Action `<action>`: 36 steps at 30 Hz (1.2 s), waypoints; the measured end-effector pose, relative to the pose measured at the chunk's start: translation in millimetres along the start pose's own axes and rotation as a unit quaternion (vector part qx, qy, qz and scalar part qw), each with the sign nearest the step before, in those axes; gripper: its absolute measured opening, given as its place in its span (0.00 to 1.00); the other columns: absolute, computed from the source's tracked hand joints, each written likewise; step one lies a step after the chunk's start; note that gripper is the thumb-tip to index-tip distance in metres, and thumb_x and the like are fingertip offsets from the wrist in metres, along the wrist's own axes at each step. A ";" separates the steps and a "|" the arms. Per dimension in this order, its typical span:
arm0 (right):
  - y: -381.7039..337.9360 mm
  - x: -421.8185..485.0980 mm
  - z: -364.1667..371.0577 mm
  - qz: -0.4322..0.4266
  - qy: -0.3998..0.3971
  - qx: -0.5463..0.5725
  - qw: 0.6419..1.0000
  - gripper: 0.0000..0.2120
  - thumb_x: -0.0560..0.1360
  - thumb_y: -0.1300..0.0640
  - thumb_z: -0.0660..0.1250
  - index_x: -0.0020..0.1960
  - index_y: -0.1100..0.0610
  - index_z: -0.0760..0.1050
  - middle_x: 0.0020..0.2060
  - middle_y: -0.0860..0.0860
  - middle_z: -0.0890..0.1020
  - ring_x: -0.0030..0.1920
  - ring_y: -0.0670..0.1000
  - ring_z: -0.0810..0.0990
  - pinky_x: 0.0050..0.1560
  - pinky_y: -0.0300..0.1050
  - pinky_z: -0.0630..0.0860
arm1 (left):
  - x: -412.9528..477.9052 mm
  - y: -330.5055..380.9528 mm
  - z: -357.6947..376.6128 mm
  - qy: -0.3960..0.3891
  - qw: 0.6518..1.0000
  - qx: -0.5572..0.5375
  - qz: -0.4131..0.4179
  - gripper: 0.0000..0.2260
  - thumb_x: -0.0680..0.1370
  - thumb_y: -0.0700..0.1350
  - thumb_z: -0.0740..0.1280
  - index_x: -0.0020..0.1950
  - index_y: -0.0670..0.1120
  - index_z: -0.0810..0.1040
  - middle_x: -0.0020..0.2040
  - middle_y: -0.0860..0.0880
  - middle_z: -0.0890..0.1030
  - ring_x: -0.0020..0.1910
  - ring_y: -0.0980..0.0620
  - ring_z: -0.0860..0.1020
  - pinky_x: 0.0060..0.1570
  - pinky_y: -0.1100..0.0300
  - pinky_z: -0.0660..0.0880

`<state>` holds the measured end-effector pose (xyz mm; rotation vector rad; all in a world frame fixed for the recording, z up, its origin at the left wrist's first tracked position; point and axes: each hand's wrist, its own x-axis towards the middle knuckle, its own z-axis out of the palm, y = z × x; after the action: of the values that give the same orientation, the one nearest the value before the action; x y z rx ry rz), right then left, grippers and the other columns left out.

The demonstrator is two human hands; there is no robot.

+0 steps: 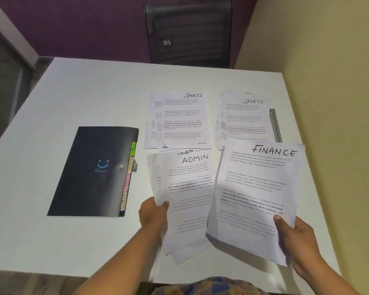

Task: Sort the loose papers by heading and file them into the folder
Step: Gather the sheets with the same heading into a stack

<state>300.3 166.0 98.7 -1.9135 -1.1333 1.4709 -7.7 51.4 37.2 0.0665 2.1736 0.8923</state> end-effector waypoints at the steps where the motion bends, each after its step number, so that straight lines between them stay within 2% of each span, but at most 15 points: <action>1: -0.4 0.8 0.9 0.001 0.003 -0.003 1.000 0.11 0.80 0.59 0.66 0.60 0.60 0.79 0.47 0.58 0.86 0.48 0.64 0.84 0.53 0.58 0.80 | -3.4 -1.1 -2.8 -0.008 1.000 -0.021 0.006 0.03 0.77 0.38 0.68 0.44 0.45 0.79 0.42 0.51 0.82 0.38 0.50 0.80 0.35 0.59 0.78; 3: -2.2 1.2 2.5 0.002 0.005 -0.006 1.000 0.11 0.80 0.59 0.66 0.60 0.61 0.79 0.47 0.58 0.86 0.47 0.64 0.84 0.53 0.60 0.79 | -6.9 -6.2 -9.1 -0.025 0.998 -0.056 0.012 0.09 0.74 0.31 0.66 0.42 0.45 0.81 0.41 0.48 0.84 0.40 0.46 0.82 0.38 0.56 0.81; 6: -6.7 -0.1 4.2 0.001 -0.003 -0.004 1.000 0.11 0.80 0.60 0.66 0.60 0.62 0.79 0.46 0.58 0.85 0.43 0.59 0.83 0.47 0.52 0.78 | -6.4 -10.5 -13.5 -0.024 0.996 -0.085 -0.012 0.14 0.71 0.26 0.64 0.44 0.44 0.81 0.42 0.45 0.84 0.42 0.44 0.82 0.39 0.56 0.81; 9: -13.9 -4.5 7.5 0.005 -0.012 0.009 1.000 0.11 0.80 0.62 0.65 0.61 0.62 0.77 0.46 0.57 0.84 0.41 0.55 0.82 0.40 0.45 0.76 | -3.7 -10.7 -14.2 -0.024 0.986 -0.160 -0.039 0.05 0.76 0.35 0.69 0.46 0.43 0.82 0.45 0.44 0.85 0.44 0.42 0.84 0.48 0.47 0.82; 11: -17.0 -6.1 9.1 0.006 -0.016 0.013 1.000 0.11 0.80 0.63 0.64 0.62 0.63 0.77 0.47 0.58 0.83 0.40 0.54 0.81 0.38 0.43 0.74 | -3.6 -7.0 -14.5 -0.005 0.984 -0.175 -0.036 0.06 0.80 0.41 0.67 0.44 0.42 0.81 0.43 0.43 0.85 0.43 0.41 0.83 0.48 0.47 0.81; 14: -19.7 -6.8 10.8 0.003 -0.021 0.005 1.000 0.13 0.80 0.63 0.64 0.63 0.65 0.77 0.50 0.61 0.84 0.40 0.54 0.81 0.38 0.43 0.74 | -1.1 -5.7 -16.3 -0.003 0.989 -0.145 0.001 0.07 0.79 0.39 0.68 0.43 0.47 0.82 0.42 0.47 0.86 0.43 0.42 0.84 0.49 0.45 0.82; 17: -22.6 -8.4 12.6 0.000 -0.024 -0.006 1.000 0.13 0.80 0.63 0.64 0.64 0.66 0.76 0.50 0.62 0.84 0.39 0.54 0.81 0.37 0.43 0.73 | 0.2 -0.8 -19.4 -0.011 0.989 -0.146 0.012 0.10 0.78 0.35 0.68 0.43 0.50 0.81 0.43 0.49 0.85 0.42 0.45 0.84 0.45 0.48 0.83; 23: -24.8 -8.6 15.6 0.001 -0.029 0.006 1.000 0.13 0.80 0.63 0.64 0.63 0.64 0.77 0.50 0.61 0.84 0.39 0.55 0.81 0.38 0.44 0.74 | 4.0 9.1 -27.4 -0.003 0.984 -0.171 0.046 0.05 0.80 0.39 0.67 0.46 0.41 0.81 0.41 0.47 0.85 0.39 0.46 0.83 0.36 0.58 0.81; 26: -22.5 -9.2 15.8 0.006 -0.032 0.004 0.999 0.13 0.80 0.62 0.64 0.64 0.64 0.77 0.49 0.60 0.84 0.40 0.55 0.82 0.39 0.44 0.75 | 14.7 6.1 -27.7 0.031 0.986 -0.161 0.041 0.17 0.80 0.47 0.66 0.39 0.35 0.74 0.35 0.44 0.80 0.33 0.47 0.75 0.34 0.58 0.72; 28: -21.1 -10.5 15.9 0.005 -0.031 0.008 0.999 0.13 0.80 0.62 0.64 0.63 0.64 0.77 0.48 0.60 0.84 0.38 0.56 0.81 0.39 0.44 0.75 | 22.6 2.8 -26.6 0.038 0.986 -0.163 0.029 0.21 0.81 0.53 0.65 0.35 0.40 0.72 0.33 0.45 0.79 0.32 0.46 0.75 0.35 0.55 0.71; 31: -21.1 -12.4 16.8 -0.005 -0.037 0.009 0.999 0.12 0.80 0.62 0.64 0.62 0.64 0.78 0.49 0.59 0.85 0.41 0.56 0.83 0.40 0.43 0.75 | 22.3 5.0 -20.6 0.059 0.988 -0.139 0.017 0.19 0.81 0.60 0.60 0.43 0.46 0.79 0.43 0.48 0.84 0.41 0.45 0.83 0.45 0.48 0.82; 33: -21.0 -12.1 18.7 -0.005 -0.039 0.011 0.999 0.13 0.80 0.62 0.64 0.63 0.63 0.77 0.50 0.58 0.85 0.44 0.57 0.84 0.42 0.44 0.76 | 15.0 10.7 -17.9 0.170 0.983 -0.039 0.064 0.18 0.79 0.61 0.59 0.56 0.49 0.77 0.57 0.50 0.80 0.53 0.46 0.81 0.53 0.43 0.80; 34: -21.1 -11.7 19.8 -0.003 -0.044 0.014 0.999 0.12 0.80 0.62 0.65 0.63 0.62 0.77 0.50 0.58 0.85 0.46 0.57 0.84 0.44 0.45 0.77 | 11.8 13.6 -16.5 0.222 0.970 -0.008 0.096 0.19 0.79 0.60 0.61 0.62 0.49 0.75 0.61 0.49 0.77 0.57 0.46 0.79 0.57 0.45 0.78; 35: -22.1 -11.9 22.1 0.002 -0.049 0.017 0.999 0.12 0.80 0.61 0.65 0.63 0.61 0.77 0.51 0.57 0.85 0.48 0.58 0.84 0.47 0.47 0.78 | 5.6 20.5 -15.1 0.221 0.968 -0.006 0.116 0.19 0.78 0.57 0.64 0.64 0.48 0.74 0.63 0.48 0.76 0.58 0.45 0.77 0.58 0.48 0.76; 36: -22.9 -12.2 24.4 0.003 -0.057 0.019 0.998 0.12 0.80 0.61 0.65 0.63 0.60 0.77 0.51 0.56 0.85 0.49 0.59 0.84 0.50 0.50 0.79 | -1.1 28.1 -13.5 0.164 0.978 -0.032 0.125 0.19 0.78 0.55 0.66 0.65 0.46 0.74 0.63 0.47 0.77 0.58 0.46 0.77 0.57 0.52 0.75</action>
<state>268.9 165.6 115.5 -1.8297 -1.1412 1.6115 -22.4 64.4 61.5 0.1758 2.4766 1.1835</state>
